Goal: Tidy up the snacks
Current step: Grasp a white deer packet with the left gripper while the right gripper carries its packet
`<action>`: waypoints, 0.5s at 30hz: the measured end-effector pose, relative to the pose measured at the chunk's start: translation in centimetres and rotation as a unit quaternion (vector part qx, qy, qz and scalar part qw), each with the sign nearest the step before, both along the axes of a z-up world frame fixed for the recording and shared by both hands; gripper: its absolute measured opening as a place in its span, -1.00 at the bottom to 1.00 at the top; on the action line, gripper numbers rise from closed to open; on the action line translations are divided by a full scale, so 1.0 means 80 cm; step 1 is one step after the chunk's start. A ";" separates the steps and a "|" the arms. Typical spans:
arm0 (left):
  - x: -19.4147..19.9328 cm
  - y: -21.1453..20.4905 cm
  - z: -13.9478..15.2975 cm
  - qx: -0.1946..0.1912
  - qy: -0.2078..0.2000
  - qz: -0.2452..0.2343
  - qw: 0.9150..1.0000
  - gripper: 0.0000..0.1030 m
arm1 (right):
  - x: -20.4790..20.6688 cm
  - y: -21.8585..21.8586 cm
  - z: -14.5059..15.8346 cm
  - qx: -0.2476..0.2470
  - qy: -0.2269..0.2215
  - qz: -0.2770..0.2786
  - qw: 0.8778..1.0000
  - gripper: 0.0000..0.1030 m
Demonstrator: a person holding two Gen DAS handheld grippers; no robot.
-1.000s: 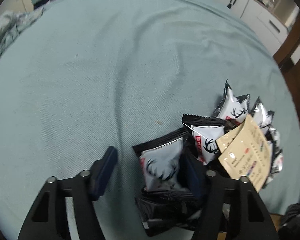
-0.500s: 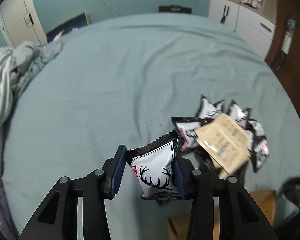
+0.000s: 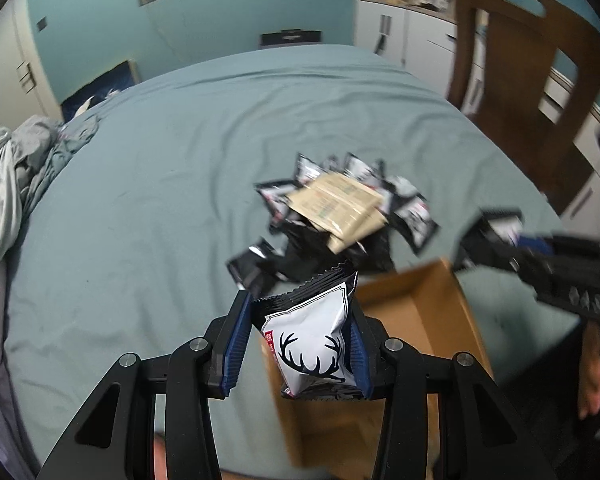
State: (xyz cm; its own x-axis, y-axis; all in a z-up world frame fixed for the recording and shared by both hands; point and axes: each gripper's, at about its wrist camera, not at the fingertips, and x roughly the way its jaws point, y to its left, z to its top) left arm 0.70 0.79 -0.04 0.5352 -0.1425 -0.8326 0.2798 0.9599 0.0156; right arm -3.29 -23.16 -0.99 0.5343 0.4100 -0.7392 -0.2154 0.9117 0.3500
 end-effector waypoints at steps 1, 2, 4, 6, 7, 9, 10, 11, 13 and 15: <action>-0.005 -0.004 -0.001 0.002 0.001 -0.007 1.000 -0.16 | -0.002 0.000 0.000 -0.001 -0.002 0.003 1.000 -0.44; -0.009 -0.008 -0.002 0.003 0.002 -0.012 1.000 -0.16 | -0.005 0.002 0.002 -0.002 -0.004 0.008 1.000 -0.44; -0.014 -0.013 -0.005 0.005 0.005 -0.018 1.000 -0.16 | -0.010 0.003 0.002 -0.004 -0.007 0.014 1.000 -0.44; -0.017 -0.018 -0.007 0.011 0.007 -0.021 1.000 -0.16 | -0.013 0.004 0.000 -0.008 -0.006 0.017 1.000 -0.44; -0.017 -0.020 -0.009 0.015 0.008 -0.021 1.000 -0.16 | -0.015 0.004 -0.001 -0.007 -0.003 0.017 1.000 -0.44; -0.017 -0.022 -0.013 0.018 0.011 -0.019 1.000 -0.14 | -0.017 0.006 -0.003 -0.005 0.003 0.018 1.000 -0.44; -0.015 -0.022 -0.015 0.018 0.015 -0.017 1.000 -0.09 | -0.018 0.007 -0.004 -0.006 0.003 0.020 1.000 -0.44; -0.015 -0.022 -0.017 0.018 0.016 -0.015 1.000 -0.03 | -0.019 0.009 -0.004 -0.007 0.003 0.022 1.000 -0.44; -0.014 -0.020 -0.018 0.020 0.016 -0.009 1.000 0.18 | -0.021 0.014 -0.003 -0.014 0.000 0.027 1.000 -0.44; -0.013 -0.017 -0.017 0.028 0.007 -0.001 1.000 0.50 | -0.022 0.020 -0.003 -0.022 -0.003 0.030 0.999 -0.44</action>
State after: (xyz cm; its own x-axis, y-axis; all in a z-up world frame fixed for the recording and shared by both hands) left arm -0.34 -0.60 -1.37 0.5232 -0.0973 -0.8467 0.2823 0.9572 0.0645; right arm -5.04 -21.59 -1.26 0.5150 0.4077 -0.7541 -0.2715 0.9120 0.3076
